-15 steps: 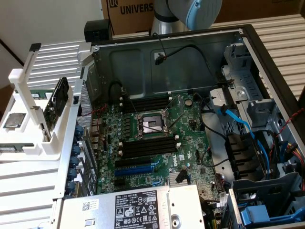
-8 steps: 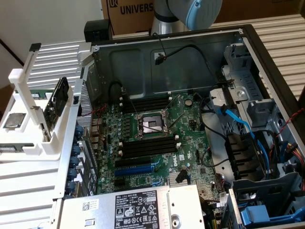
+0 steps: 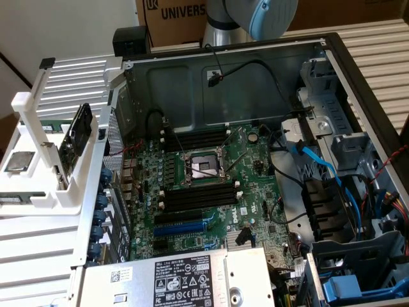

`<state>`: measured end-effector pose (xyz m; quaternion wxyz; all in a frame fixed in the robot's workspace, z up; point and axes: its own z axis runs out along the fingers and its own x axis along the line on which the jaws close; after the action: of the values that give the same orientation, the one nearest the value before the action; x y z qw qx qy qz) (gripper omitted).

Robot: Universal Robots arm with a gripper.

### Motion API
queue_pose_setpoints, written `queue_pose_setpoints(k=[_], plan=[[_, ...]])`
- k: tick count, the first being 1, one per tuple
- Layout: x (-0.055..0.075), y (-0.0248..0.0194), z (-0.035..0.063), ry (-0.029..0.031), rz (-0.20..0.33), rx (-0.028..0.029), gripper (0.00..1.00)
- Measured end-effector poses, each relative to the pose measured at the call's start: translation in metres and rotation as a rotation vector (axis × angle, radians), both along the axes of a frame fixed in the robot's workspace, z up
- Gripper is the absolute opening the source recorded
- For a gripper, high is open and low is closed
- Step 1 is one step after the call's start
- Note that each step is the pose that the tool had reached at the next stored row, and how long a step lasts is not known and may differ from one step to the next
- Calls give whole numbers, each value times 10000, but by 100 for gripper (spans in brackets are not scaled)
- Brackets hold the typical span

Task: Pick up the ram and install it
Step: 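Pick up the ram and move it above insertion slot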

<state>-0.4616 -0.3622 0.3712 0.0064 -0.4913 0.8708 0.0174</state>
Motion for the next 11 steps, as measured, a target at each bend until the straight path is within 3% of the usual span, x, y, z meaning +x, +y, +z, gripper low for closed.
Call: queue_pose_setpoints(k=[2,4,6,8,10,11], plan=[[0,0,0,0,735,0,10],[0,0,0,-2,2010,0,10],[1,0,0,-20,2371,-2,10],[1,-1,1,-85,2728,-10,10],[1,-4,0,-199,2965,-22,10],[1,-5,0,-284,3048,-34,10]])
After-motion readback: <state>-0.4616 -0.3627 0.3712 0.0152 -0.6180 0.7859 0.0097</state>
